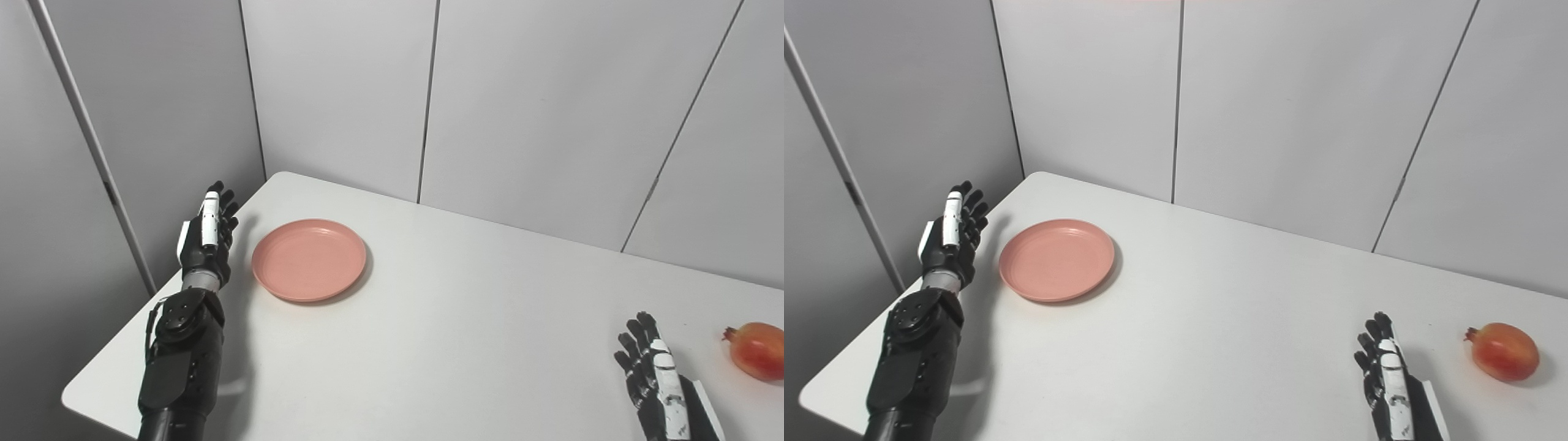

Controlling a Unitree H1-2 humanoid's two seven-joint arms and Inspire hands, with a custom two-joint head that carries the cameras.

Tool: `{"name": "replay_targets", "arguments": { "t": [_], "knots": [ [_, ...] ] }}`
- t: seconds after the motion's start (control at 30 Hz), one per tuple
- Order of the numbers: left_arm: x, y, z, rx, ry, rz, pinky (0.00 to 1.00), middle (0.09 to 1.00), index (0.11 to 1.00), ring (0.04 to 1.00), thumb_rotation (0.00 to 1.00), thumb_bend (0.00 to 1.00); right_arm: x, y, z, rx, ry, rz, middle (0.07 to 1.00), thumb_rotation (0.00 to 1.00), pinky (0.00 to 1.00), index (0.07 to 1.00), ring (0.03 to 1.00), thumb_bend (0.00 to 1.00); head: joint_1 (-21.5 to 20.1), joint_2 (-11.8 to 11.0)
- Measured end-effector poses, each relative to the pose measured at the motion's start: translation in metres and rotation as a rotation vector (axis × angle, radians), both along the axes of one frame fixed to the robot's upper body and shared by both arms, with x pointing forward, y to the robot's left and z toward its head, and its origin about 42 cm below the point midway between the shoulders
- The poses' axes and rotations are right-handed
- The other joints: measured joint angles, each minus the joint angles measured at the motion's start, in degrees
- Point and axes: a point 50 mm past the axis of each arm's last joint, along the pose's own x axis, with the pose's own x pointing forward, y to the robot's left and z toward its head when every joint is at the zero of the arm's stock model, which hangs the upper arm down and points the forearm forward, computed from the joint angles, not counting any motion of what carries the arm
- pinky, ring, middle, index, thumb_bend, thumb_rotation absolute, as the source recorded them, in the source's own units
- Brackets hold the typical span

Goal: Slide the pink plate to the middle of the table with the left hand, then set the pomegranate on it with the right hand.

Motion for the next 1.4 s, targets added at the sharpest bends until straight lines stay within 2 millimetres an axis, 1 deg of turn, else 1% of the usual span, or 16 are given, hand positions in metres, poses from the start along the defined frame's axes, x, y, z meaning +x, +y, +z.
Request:
{"name": "replay_targets", "arguments": {
  "t": [0.13,0.37,0.43,0.5,0.53,0.77,0.97,1.1,1.4],
  "knots": [
    [0.000,0.000,-0.001,0.006,-0.010,0.002,0.95,0.937,0.915,0.941,1.00,0.33,0.000,0.000,0.000,0.004,0.000,0.001,1.000,1.00,1.00,1.000,1.000,0.11,0.0,0.1],
    [0.001,0.000,-0.008,-0.021,-0.001,-0.005,0.96,0.939,0.925,0.944,1.00,0.32,0.000,0.000,0.000,0.007,0.001,0.002,1.000,1.00,1.00,1.000,1.000,0.11,-0.2,0.3],
    [0.002,0.001,-0.013,-0.035,0.009,-0.015,0.95,0.940,0.928,0.943,1.00,0.34,0.000,0.000,0.000,0.006,0.002,0.002,1.000,1.00,1.00,1.000,1.000,0.11,-0.3,0.3],
    [0.002,0.001,-0.025,-0.058,0.029,-0.034,0.95,0.947,0.934,0.948,1.00,0.35,0.000,0.000,0.000,0.005,0.002,0.002,1.000,1.00,1.00,1.000,1.000,0.12,-0.2,0.4],
    [0.002,0.001,-0.029,-0.061,0.021,-0.043,0.94,0.941,0.925,0.941,1.00,0.34,0.000,0.000,0.000,0.004,0.002,0.001,1.000,1.00,1.00,1.000,1.000,0.11,-0.1,0.4],
    [0.005,0.006,-0.037,-0.057,-0.004,-0.057,0.94,0.939,0.925,0.941,1.00,0.35,0.000,-0.001,0.000,0.002,0.002,0.001,1.000,1.00,1.00,1.000,1.000,0.12,-0.1,0.4],
    [0.007,0.004,-0.036,-0.053,-0.005,-0.063,0.96,0.943,0.928,0.944,1.00,0.33,0.000,-0.001,0.000,0.002,0.002,0.001,1.000,1.00,1.00,1.000,1.000,0.11,-0.2,0.4],
    [0.009,0.001,-0.037,-0.048,-0.002,-0.075,0.98,0.960,0.945,0.963,1.00,0.33,0.000,-0.001,0.000,-0.002,0.001,-0.001,1.000,1.00,1.00,1.000,1.000,0.11,-0.3,0.4],
    [0.018,-0.011,-0.038,-0.039,0.009,-0.134,0.94,0.952,0.928,0.950,1.00,0.34,0.000,0.000,0.000,-0.002,0.001,0.000,1.000,1.00,1.00,1.000,1.000,0.12,-0.4,0.4]
  ]
}}
